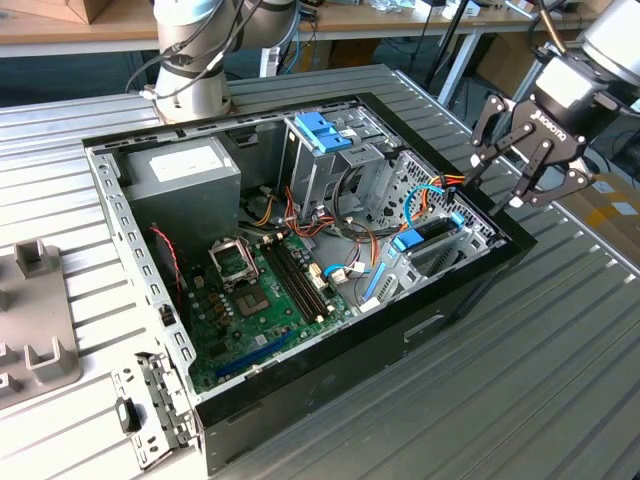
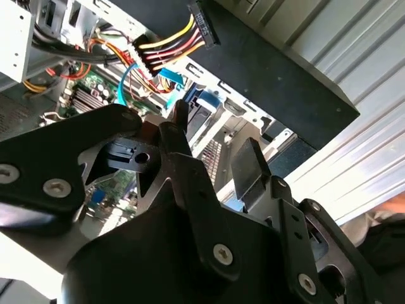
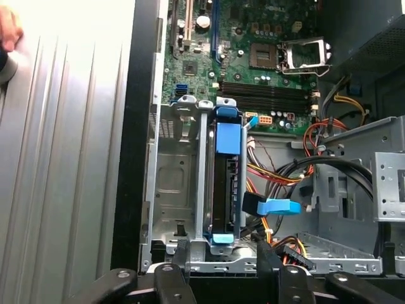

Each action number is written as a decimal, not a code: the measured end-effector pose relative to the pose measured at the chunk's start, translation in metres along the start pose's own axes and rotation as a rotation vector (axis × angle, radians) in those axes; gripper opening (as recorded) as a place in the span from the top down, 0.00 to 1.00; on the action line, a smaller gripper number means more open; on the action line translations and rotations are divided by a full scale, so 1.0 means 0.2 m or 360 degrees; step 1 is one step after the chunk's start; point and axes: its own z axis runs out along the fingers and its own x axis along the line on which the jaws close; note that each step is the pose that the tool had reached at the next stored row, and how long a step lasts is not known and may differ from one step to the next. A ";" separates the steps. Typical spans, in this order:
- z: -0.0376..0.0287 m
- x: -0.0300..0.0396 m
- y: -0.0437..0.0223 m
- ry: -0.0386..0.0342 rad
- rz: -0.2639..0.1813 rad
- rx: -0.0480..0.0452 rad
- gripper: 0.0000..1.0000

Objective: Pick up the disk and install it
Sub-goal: 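Insert the first disk wire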

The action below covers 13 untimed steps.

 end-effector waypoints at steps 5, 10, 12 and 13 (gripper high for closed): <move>-0.001 -0.002 -0.004 0.0018 -0.0110 -0.0011 0.46; -0.001 -0.026 -0.023 0.0023 -0.0142 -0.0014 0.46; -0.001 -0.035 -0.035 0.0024 -0.0149 -0.0015 0.46; -0.002 -0.043 -0.052 0.0025 -0.0157 -0.0016 0.46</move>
